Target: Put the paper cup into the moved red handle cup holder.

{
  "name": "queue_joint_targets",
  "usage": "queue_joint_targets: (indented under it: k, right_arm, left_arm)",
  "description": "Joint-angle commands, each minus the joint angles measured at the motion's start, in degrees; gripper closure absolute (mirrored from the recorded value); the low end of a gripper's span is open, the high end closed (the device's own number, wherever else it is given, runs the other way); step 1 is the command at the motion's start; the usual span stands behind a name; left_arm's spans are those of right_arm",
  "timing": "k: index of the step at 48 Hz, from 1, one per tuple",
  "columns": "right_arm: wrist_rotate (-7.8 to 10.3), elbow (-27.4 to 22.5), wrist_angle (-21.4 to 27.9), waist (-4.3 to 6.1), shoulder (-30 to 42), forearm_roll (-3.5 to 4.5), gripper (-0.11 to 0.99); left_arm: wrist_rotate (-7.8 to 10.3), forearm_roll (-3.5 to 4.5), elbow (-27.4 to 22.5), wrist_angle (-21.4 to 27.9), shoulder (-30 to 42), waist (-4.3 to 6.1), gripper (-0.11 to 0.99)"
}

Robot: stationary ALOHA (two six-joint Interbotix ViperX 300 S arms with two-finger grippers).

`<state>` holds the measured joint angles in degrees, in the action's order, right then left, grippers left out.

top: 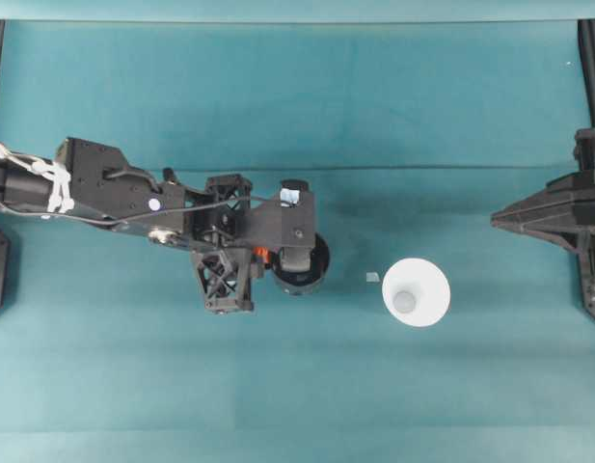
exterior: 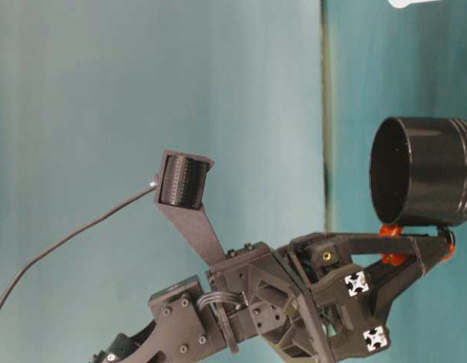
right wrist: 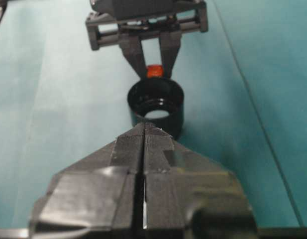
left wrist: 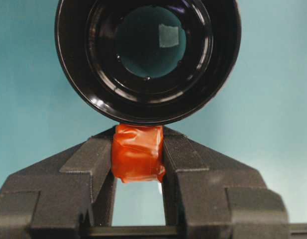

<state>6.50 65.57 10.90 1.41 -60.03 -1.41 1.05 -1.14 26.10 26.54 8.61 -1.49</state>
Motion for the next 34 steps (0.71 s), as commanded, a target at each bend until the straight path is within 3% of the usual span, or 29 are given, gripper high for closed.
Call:
queue_joint_targets:
  k: [1,34]
  right_arm:
    - [0.44,-1.2,-0.3,0.18,0.4,0.09,0.99]
    - [0.53,-1.1,-0.3,0.18,0.4,0.09,0.99]
  left_arm:
    - [-0.09,-0.09,-0.3,-1.4,-0.2,0.18,0.61]
    - [-0.62,-0.09,0.9,-3.7,0.3,0.26,0.61]
